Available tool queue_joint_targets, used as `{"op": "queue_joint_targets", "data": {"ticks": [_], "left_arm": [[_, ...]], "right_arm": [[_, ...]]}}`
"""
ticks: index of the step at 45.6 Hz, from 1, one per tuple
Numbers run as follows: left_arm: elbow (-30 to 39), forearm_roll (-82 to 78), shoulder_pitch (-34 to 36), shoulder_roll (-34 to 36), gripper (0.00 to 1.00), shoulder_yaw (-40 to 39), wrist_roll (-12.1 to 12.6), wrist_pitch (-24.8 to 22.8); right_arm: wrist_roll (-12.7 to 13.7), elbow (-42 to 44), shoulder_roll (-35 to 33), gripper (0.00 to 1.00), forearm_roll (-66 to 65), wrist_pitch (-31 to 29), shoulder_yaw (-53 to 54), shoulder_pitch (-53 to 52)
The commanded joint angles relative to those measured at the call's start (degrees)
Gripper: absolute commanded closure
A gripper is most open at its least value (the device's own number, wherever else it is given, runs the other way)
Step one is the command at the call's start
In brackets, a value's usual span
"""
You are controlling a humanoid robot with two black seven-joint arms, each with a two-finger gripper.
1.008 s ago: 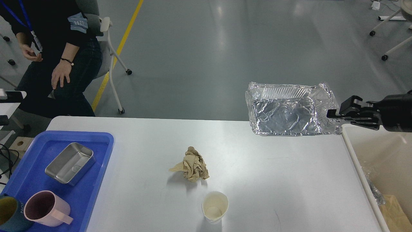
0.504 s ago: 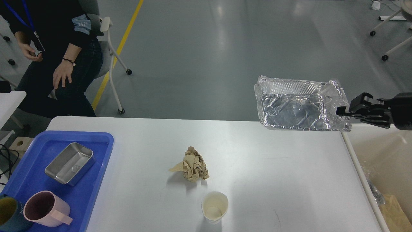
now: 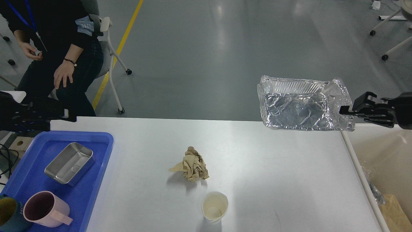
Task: Tidy desktop
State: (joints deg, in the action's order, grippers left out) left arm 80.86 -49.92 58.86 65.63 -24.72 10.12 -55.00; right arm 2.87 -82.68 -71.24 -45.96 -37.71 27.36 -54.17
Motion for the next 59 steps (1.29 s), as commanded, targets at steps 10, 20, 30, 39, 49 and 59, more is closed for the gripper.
{"op": "queue_joint_targets", "data": {"ticks": [10,20,30,39,49,59], "left_arm": [[-4.0,-3.0,3.9,-15.7,0.0,2.2,2.8,0.0],[-7.4,-2.2,7.4,-24.4,0.0,3.8,9.8,0.0],[-11.9,-1.9,10.7,-32.4,0.0,4.9,13.4,0.0],[-17.7,0.9,17.8,-33.0,0.0,5.0,13.7,0.0],[-19.2,1.3,20.2,-30.2,0.0,4.9,13.4,0.0],[-20.0,3.9,19.3,-34.4,0.0,6.9,13.3,0.0]], "right_arm": [[-0.1,0.1,-2.1,1.0,0.0,0.0,-0.6,0.0],[-0.1,0.2,-2.5,1.0,0.0,0.0,-0.6,0.0],[-0.1,1.0,-2.6,1.0,0.0,0.0,-0.6,0.0],[-0.1,1.5,-3.7,1.0,0.0,-0.1,-0.7,0.0],[-0.2,2.0,-3.8,1.0,0.0,-0.1,-0.6,0.0],[-0.1,2.1,-4.1,1.0,0.0,-0.1,-0.8,0.0]]}}
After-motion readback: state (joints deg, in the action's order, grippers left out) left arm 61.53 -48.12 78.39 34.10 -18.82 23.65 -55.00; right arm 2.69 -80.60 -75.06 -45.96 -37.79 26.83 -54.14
